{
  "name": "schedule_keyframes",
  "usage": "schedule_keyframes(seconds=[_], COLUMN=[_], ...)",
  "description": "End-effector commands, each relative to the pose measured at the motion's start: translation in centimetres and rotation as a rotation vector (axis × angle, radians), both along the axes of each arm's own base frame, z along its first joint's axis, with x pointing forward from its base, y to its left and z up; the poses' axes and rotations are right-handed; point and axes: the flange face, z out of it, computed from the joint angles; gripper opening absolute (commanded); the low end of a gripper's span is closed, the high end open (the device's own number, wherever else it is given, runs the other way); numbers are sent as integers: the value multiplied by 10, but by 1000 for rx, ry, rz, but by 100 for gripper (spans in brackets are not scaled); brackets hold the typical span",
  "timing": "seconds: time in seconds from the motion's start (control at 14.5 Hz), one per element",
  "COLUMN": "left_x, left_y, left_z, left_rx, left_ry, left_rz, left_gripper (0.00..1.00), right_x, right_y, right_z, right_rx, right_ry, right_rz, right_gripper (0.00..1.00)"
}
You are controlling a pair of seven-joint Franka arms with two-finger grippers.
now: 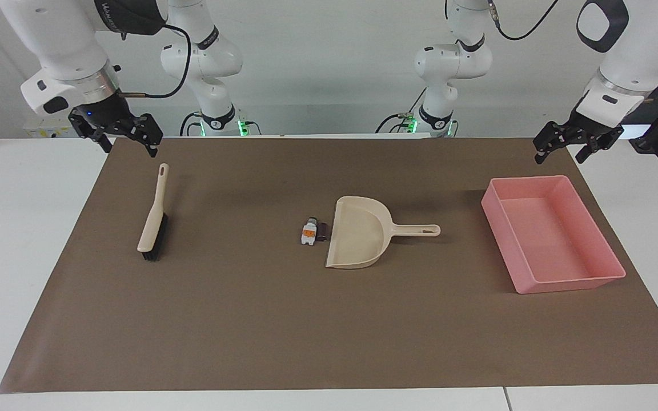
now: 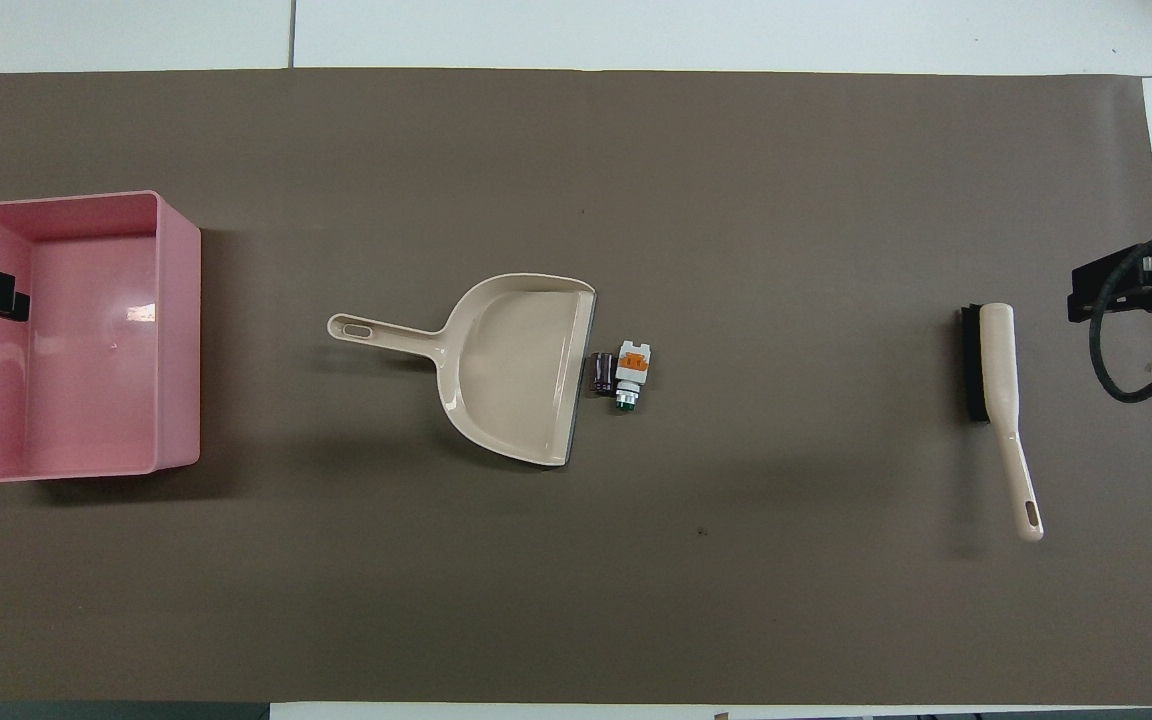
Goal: Clean e-waste and dump in bin
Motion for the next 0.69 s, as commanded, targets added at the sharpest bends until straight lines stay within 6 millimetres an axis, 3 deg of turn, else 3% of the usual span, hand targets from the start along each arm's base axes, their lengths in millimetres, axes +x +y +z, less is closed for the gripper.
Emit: schedule_keyframes(seconds=[0.0,0.62], left_x=[-7,-7], left_y=[1,1], left_z=[0,0], left_rx=[16,16], left_ry=[5,5], left_rz=[4,4], left_gripper=[99,99], right_x=[-5,-6], right_y=[1,0], right_z=[3,-3], right_rx=[7,7], right_ry=[5,13], right_rz=[-9,-18], right_gripper=[100,100])
